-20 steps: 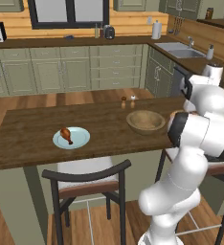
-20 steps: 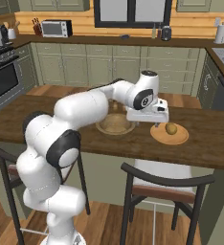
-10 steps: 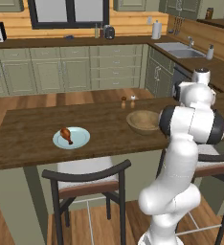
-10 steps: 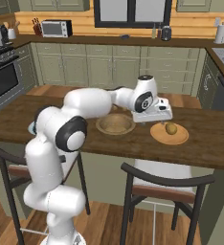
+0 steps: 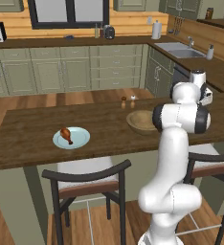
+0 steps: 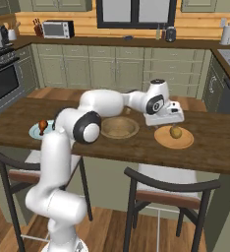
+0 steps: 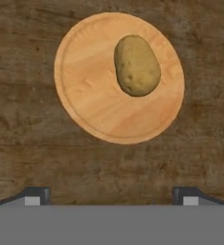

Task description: Pick the chicken drumstick and potato from their plates and place them in the bowl. Then put the bowl in the fridge.

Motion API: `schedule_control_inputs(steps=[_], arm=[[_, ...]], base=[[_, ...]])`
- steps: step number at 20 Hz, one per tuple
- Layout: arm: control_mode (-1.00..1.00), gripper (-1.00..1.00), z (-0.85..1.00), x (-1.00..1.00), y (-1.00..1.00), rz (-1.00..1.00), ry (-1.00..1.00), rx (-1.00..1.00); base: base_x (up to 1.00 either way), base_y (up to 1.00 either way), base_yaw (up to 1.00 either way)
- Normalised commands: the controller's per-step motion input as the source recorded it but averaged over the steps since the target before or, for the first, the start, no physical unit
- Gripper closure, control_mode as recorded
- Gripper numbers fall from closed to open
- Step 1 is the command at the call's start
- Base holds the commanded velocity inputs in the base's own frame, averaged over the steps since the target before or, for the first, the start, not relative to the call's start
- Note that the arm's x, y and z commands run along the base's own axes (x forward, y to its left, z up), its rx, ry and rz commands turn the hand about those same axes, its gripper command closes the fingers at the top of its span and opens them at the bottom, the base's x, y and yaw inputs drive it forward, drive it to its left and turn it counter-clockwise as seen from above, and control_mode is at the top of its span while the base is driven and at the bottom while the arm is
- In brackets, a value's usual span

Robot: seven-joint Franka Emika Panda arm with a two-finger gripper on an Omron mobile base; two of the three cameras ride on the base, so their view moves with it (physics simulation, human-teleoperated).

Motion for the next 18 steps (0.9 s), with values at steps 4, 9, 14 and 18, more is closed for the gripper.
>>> schedule_control_inputs(steps=[4,9,14,18], arm=[[-1.00,-1.00,-0.44,0.51,-0.12,0.02,0.00,0.00],[-1.00,-1.00,-0.30,0.37,-0.24,0.02,0.00,0.00],[-1.00,-1.00,-0.33,0.34,-0.25,0.01,0.00,0.00],[-1.00,-1.00,-0.28,0.36,-0.16,0.02,0.00,0.00]], base=[[0.00,0.00,0.00],[0.00,0.00,0.00],[0.00,0.00,0.00],[0.00,0.00,0.00]])
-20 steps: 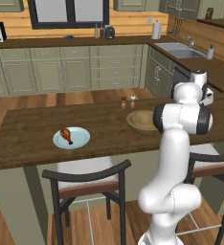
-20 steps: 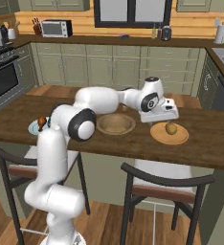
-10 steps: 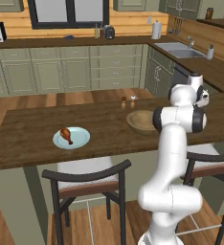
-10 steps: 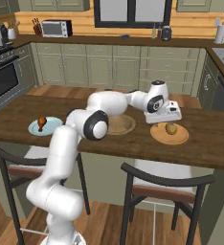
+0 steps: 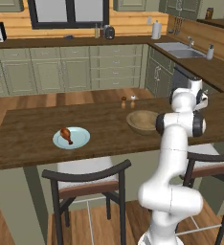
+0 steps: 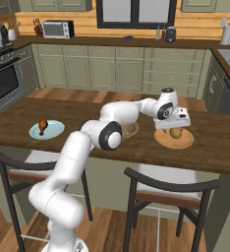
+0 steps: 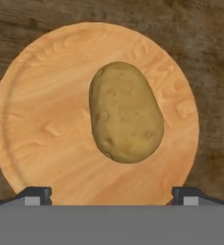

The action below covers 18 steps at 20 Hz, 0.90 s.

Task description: Pick the chicken drumstick and potato from their plates and place them in the bowl. Then put the bowl in the fridge.

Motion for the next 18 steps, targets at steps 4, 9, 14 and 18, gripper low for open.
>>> schedule_control_inputs(steps=[4,9,14,18], arm=[[-1.00,-1.00,-0.21,0.37,-0.16,0.05,0.00,0.00],[-1.00,-1.00,-0.28,0.30,-0.03,0.06,0.00,0.00],[-1.00,1.00,-0.40,0.11,-0.02,0.07,0.03,0.00],[-1.00,1.00,-0.80,-0.33,0.04,0.08,0.08,0.01]], base=[[0.00,0.00,0.00],[0.00,0.00,0.00],[0.00,0.00,0.00],[0.00,0.00,0.00]])
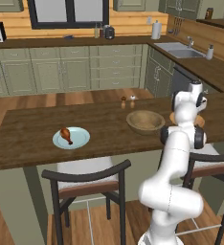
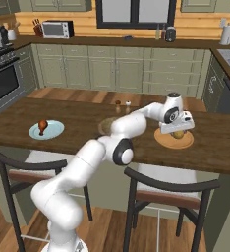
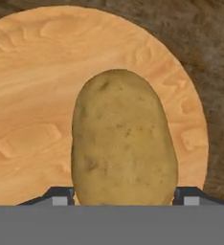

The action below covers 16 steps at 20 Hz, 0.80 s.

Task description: Pick the chicken drumstick and potato from their plates and place them in the bowl. Then put the bowl in the fridge.

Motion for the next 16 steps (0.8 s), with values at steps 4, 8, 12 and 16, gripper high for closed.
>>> schedule_control_inputs(steps=[4,8,12,16], arm=[[-1.00,1.00,-0.41,-0.97,0.54,0.06,-0.07,0.02],[-1.00,1.00,-0.12,-1.00,0.75,0.00,-0.14,0.02],[-1.00,1.00,-0.40,-1.00,0.77,0.00,-0.36,0.01],[-1.00,1.00,-0.02,-1.00,0.45,-0.02,-0.70,0.02]], base=[[0.00,0.00,0.00],[0.00,0.00,0.00],[0.00,0.00,0.00],[0.00,0.00,0.00]])
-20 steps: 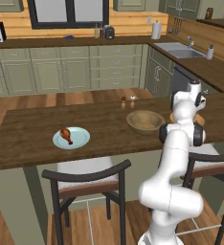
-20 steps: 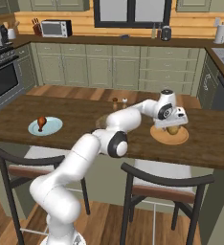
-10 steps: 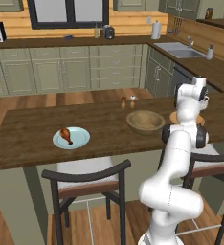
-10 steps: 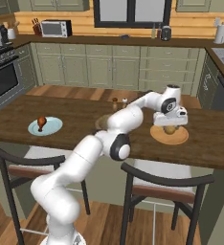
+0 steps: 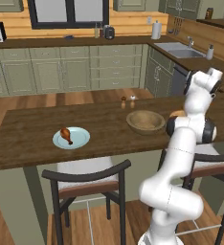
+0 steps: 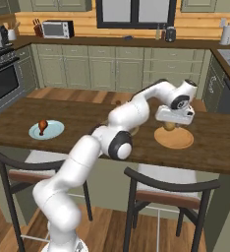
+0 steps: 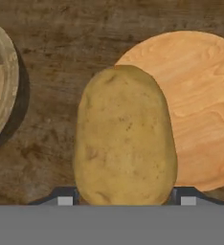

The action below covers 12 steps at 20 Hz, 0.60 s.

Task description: Pick the chicken drumstick and potato from their plates and place them in the bowl. Then put the bowl in the fridge.

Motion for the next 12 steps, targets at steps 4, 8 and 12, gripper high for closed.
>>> schedule_control_inputs(steps=[4,8,12], arm=[[-1.00,1.00,-0.35,-1.00,0.14,-0.01,-0.74,0.11],[-1.00,1.00,-0.62,-0.12,0.15,-0.03,-0.37,0.06],[-1.00,1.00,0.12,0.29,0.12,-0.02,-0.07,0.02]], base=[[0.00,0.00,0.00],[0.00,0.00,0.00],[0.00,0.00,0.00]])
